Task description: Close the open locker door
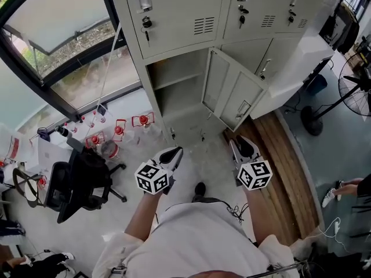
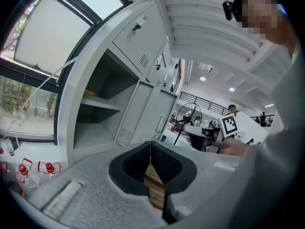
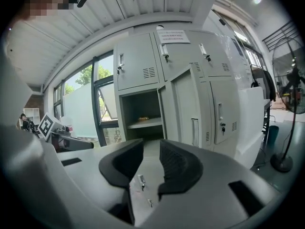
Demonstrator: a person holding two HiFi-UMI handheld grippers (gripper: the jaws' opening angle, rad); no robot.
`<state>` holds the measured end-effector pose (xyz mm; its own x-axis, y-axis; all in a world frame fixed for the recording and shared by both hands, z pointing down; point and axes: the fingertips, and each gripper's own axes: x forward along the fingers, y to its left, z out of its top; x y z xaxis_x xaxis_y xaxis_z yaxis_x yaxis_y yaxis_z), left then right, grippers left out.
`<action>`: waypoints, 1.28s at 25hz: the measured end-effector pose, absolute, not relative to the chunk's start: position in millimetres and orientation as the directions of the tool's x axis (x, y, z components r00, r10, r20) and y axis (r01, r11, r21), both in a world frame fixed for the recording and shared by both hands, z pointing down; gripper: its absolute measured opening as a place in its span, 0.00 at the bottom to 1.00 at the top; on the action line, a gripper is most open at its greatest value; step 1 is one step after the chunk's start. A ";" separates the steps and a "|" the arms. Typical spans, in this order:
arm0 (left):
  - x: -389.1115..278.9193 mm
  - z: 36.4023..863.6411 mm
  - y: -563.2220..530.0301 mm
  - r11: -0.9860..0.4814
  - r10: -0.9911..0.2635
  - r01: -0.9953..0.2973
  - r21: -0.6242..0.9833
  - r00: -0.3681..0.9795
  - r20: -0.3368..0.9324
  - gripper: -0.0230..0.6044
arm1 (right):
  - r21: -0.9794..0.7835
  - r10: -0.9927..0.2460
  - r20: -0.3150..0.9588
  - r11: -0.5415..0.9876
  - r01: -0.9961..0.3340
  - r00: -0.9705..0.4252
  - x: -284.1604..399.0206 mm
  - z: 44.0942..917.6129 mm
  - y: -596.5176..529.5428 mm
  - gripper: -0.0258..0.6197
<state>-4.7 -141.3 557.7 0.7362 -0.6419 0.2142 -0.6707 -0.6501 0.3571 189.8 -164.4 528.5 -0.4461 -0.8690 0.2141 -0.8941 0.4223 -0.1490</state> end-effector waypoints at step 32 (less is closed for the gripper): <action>11.2 568.8 -234.6 -0.610 -0.664 -0.709 0.354 0.701 0.259 0.06 | -0.114 -0.907 0.221 0.340 -0.934 -0.357 282.7 535.1 -297.1 0.22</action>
<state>11.2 -234.6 568.8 0.7014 -0.6638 0.2595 -0.7086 -0.6104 0.3539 282.7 -297.1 535.1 -0.3572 -0.9075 0.2213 -0.9336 0.3396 -0.1143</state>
